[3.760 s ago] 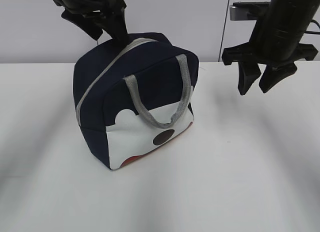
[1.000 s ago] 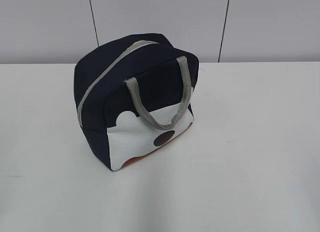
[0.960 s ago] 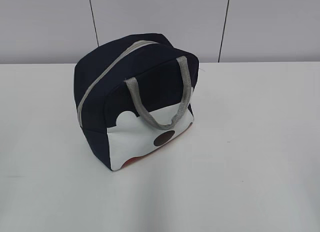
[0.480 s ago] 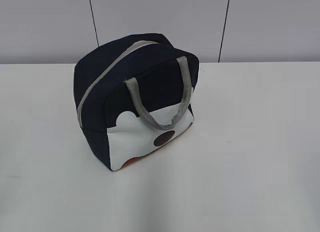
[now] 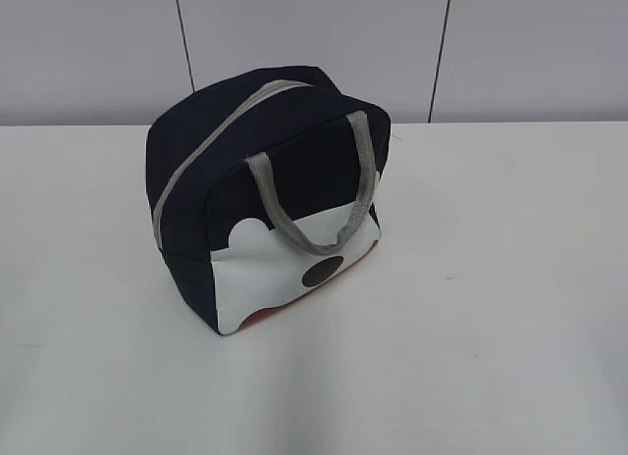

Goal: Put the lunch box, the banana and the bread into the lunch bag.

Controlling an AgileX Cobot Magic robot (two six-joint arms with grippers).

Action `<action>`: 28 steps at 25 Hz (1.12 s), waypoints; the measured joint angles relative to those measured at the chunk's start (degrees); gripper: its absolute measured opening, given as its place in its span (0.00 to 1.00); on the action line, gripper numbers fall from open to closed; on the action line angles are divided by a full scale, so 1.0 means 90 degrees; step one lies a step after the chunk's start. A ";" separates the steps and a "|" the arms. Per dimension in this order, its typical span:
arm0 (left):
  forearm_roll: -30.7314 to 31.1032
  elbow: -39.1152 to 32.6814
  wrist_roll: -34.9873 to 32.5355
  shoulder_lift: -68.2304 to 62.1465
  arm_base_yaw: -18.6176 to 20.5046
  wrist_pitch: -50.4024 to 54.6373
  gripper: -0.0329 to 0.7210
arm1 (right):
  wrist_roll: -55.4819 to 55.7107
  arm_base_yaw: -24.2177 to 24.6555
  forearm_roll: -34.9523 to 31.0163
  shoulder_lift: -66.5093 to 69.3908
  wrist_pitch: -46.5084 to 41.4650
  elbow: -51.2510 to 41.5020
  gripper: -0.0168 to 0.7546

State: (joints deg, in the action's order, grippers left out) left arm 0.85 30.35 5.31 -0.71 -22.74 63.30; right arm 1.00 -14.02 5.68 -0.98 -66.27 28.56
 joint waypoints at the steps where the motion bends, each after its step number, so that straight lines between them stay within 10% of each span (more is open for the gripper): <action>1: 0.0054 0.0000 0.0000 0.0000 0.0042 0.0000 0.62 | -0.0029 0.0000 0.0140 0.0000 0.0000 0.0000 0.49; 15: 0.0185 0.0000 0.0000 0.0000 0.1964 -0.0011 0.62 | -0.0042 0.0378 0.0193 0.0000 0.0014 0.0000 0.49; 28: 0.0185 0.0000 0.0000 0.0000 0.2048 -0.0011 0.62 | -0.0053 0.0688 0.0193 0.0000 0.0023 0.0000 0.49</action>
State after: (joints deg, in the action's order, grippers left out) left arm 2.51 30.35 5.31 -0.71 -4.32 63.20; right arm 0.52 -7.83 7.42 -0.98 -66.06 28.56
